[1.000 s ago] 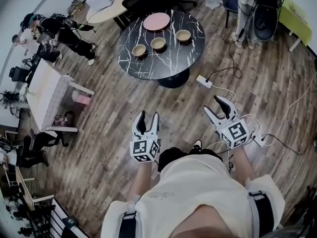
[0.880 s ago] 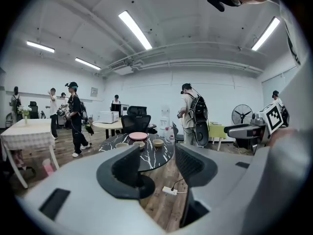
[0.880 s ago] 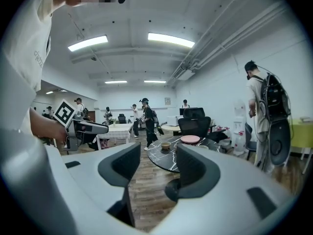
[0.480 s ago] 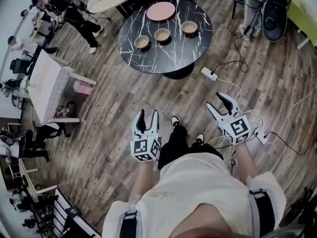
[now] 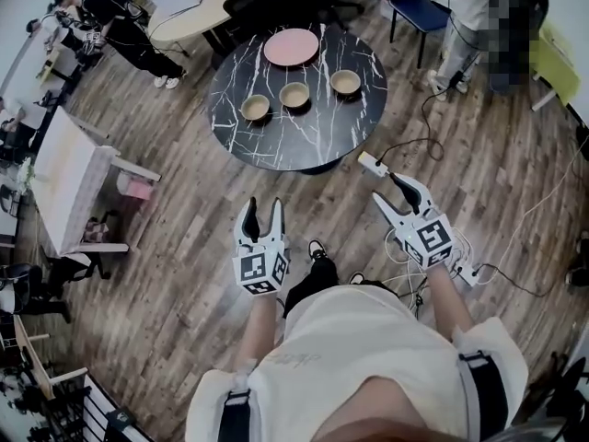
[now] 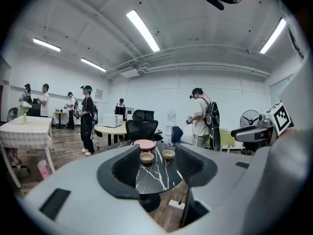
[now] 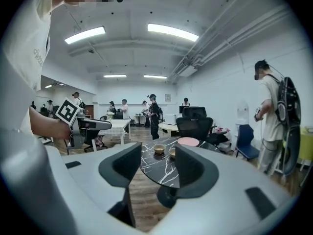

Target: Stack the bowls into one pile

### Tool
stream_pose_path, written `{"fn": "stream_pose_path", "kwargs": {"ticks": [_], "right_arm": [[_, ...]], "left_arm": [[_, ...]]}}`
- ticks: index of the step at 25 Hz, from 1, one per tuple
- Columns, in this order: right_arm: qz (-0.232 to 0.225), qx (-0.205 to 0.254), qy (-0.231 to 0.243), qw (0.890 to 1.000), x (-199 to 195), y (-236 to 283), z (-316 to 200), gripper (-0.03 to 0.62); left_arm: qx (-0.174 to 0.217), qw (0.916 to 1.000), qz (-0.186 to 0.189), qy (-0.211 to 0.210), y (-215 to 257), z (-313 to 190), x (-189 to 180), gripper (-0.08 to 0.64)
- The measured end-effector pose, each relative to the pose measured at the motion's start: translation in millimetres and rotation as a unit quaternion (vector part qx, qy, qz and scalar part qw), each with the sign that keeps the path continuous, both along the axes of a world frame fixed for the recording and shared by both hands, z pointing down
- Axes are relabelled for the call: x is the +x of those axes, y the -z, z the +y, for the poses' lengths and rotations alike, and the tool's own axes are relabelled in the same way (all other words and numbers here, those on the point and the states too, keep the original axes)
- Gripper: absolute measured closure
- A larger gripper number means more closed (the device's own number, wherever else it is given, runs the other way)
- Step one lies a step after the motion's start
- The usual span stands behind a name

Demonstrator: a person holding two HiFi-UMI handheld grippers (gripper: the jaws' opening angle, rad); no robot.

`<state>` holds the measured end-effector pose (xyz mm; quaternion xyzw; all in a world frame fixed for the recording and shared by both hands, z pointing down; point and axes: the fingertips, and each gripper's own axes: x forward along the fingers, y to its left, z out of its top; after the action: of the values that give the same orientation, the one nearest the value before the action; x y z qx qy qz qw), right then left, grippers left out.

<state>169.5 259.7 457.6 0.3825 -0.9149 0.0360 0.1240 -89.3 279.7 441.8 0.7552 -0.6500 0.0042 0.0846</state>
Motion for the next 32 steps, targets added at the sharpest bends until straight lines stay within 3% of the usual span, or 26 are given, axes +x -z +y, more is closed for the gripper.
{"fn": "stream_pose_path", "kwargs": {"ticks": [5, 19, 32], "right_arm": [[0.020, 0.021, -0.011, 1.000, -25, 13, -39, 0.402], [0.028, 0.013, -0.065, 0.997, -70, 10, -97, 0.377], [0.033, -0.020, -0.053, 0.998, -84, -17, -130, 0.377]], "left_arm": [[-0.002, 1.0000, -0.001, -0.004, -1, -35, -26, 0.321], [-0.006, 0.9990, -0.004, -0.043, -12, -112, -86, 0.321], [-0.036, 0.9979, -0.006, -0.054, -32, -146, -90, 0.321]]}}
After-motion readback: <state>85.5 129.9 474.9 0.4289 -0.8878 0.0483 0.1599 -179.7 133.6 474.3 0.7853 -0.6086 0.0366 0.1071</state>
